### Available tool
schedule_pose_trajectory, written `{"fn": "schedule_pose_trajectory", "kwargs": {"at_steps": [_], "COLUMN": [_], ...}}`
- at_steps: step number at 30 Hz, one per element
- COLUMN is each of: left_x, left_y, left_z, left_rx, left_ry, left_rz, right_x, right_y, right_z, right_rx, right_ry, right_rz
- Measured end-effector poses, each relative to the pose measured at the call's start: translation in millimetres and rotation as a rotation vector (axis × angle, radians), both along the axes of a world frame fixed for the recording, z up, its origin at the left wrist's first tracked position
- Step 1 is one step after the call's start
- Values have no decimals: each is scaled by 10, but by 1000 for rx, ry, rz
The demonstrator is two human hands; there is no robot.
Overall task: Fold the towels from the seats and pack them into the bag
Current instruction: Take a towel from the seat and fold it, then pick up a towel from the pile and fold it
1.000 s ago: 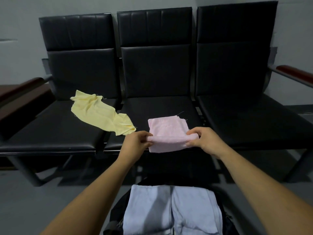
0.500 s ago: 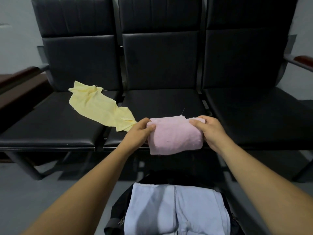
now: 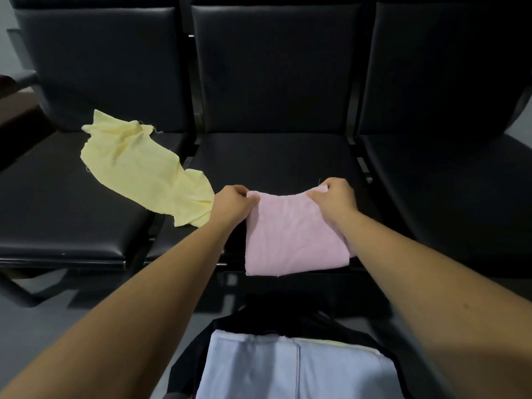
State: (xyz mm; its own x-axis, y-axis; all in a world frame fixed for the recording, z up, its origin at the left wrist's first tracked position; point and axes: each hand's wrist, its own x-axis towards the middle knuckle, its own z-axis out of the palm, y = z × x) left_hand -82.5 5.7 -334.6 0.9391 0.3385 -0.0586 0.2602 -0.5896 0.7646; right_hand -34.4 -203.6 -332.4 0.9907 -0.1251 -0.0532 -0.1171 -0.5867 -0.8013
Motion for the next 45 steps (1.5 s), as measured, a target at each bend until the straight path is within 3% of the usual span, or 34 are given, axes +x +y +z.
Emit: {"fn": "schedule_pose_trajectory", "kwargs": {"at_steps": [3, 8, 13, 19, 25, 31, 40, 45], "left_x": [96, 170, -96, -603, -1113, -1645, -2262, -2331], "left_y": [-11, -38, -179, -231, -333, -606, -1035, -1169], "left_z": [-118, -132, -5, 186, 440, 281, -579, -932], "left_rx": [121, 250, 129, -279, -386, -444, -371, -348], "left_ry": [30, 212, 155, -90, -116, 8, 378, 436], "left_rz": [10, -72, -144, -188, -211, -246, -272, -232], "right_x": [46, 11, -178, -651, -1199, -1762, -2440, -2485], "right_y": [40, 105, 77, -192, -535, -855, -1309, -1379], "right_z": [-67, 148, 261, 402, 512, 312, -607, -1009], "right_rx": [-259, -431, -185, 245, 518, 546, 365, 272], "right_ry": [-3, 315, 383, 229, 183, 308, 666, 620], "right_rz": [17, 3, 75, 144, 151, 113, -20, -102]}}
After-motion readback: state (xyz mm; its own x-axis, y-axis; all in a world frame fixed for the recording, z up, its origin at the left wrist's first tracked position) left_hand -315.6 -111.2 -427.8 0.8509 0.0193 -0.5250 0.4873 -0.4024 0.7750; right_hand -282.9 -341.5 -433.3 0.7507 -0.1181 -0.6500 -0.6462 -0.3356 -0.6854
